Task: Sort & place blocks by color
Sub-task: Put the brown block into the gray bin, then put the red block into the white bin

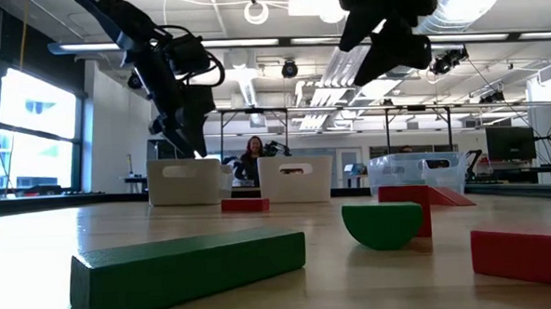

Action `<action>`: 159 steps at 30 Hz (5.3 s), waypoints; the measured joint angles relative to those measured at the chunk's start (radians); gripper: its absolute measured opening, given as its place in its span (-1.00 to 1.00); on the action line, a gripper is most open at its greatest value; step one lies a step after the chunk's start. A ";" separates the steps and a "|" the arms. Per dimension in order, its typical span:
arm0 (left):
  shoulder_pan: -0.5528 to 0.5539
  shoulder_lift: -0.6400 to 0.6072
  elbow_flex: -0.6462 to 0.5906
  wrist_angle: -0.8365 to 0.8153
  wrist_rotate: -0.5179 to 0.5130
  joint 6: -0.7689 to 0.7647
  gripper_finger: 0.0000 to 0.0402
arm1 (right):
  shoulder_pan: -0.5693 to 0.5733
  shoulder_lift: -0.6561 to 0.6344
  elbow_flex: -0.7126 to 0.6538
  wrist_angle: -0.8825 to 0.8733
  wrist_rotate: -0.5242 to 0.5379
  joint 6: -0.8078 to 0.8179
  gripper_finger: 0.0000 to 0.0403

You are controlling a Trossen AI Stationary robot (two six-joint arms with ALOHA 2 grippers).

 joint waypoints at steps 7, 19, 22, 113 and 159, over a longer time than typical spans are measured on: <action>-0.005 -0.066 0.000 -0.023 0.058 0.000 0.14 | 0.044 0.000 0.000 -0.054 0.000 -0.004 0.14; -0.104 -0.320 0.000 -0.068 0.155 -0.155 0.12 | 0.139 0.045 0.000 -0.060 0.043 -0.090 0.14; -0.151 -0.378 0.000 -0.071 0.196 -0.228 0.12 | 0.152 0.072 0.000 -0.051 0.043 -0.095 0.14; -0.512 -0.478 0.000 -0.296 -0.076 -0.477 0.12 | -0.149 0.166 -0.002 0.121 0.089 -0.512 -0.50; -0.511 -0.478 0.000 -0.286 -0.348 -0.593 0.12 | -0.775 0.202 0.000 0.374 -0.064 -0.672 -0.50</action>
